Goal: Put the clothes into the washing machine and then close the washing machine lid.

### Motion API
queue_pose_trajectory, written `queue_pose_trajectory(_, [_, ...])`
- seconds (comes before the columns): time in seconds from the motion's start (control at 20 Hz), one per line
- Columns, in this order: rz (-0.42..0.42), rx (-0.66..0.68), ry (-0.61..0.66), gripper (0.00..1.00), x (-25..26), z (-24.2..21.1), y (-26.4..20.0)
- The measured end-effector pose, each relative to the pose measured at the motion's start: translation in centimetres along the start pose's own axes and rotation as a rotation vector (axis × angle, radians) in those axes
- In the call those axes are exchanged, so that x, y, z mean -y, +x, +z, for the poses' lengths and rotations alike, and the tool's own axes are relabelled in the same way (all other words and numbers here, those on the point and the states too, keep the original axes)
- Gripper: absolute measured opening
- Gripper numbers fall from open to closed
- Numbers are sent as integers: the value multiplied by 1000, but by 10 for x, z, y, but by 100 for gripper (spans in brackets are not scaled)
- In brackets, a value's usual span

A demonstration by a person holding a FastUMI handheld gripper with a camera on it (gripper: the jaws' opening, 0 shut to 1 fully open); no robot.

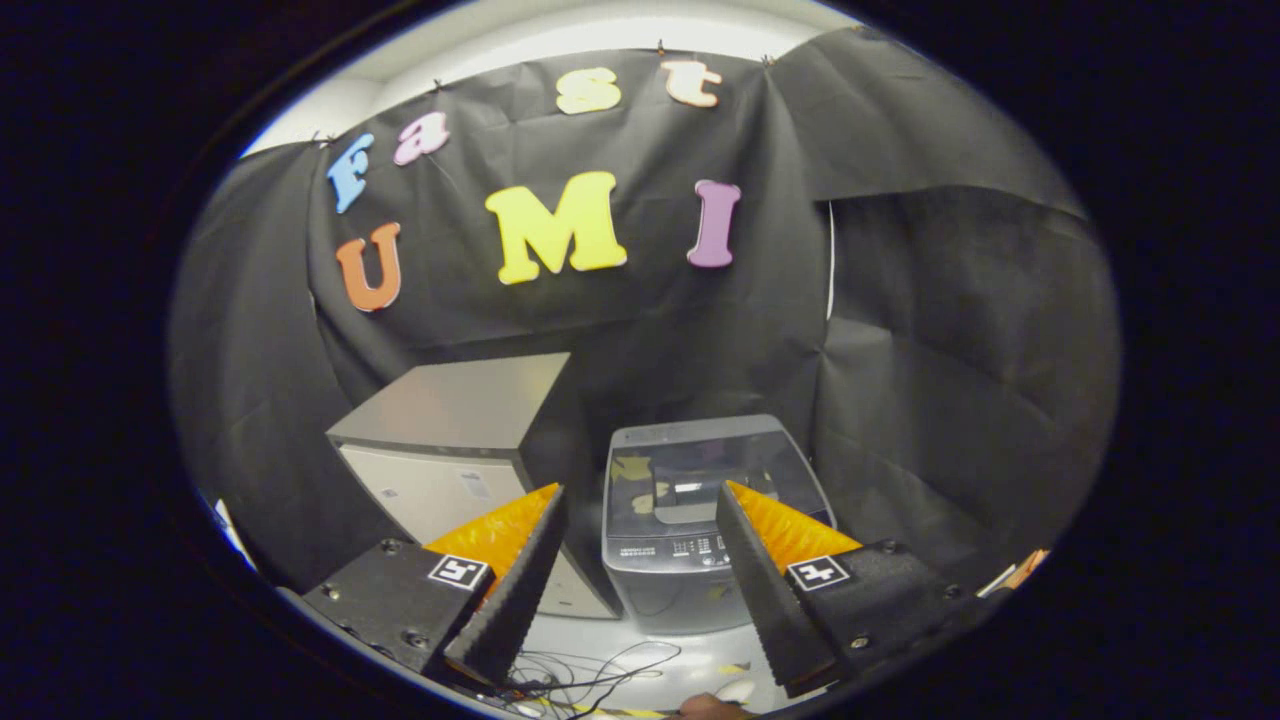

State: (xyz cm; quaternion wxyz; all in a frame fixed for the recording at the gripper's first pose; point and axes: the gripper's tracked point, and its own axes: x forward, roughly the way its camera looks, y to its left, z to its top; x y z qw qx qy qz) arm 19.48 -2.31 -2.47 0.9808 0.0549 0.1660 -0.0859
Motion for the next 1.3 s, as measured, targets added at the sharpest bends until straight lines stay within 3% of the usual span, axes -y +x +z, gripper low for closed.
queue_pose_trajectory(0.4, [109, 219, -64, 99, 15, 18, -120])
queue_pose_trajectory(0.75, [128, 317, -109, 99, 48, 21, -188])
queue_pose_trajectory(1.0, [247, 379, -98, 99, 28, 27, -210])
queue_pose_trajectory(1.3, [260, 384, -132, 99, 18, 31, -203])
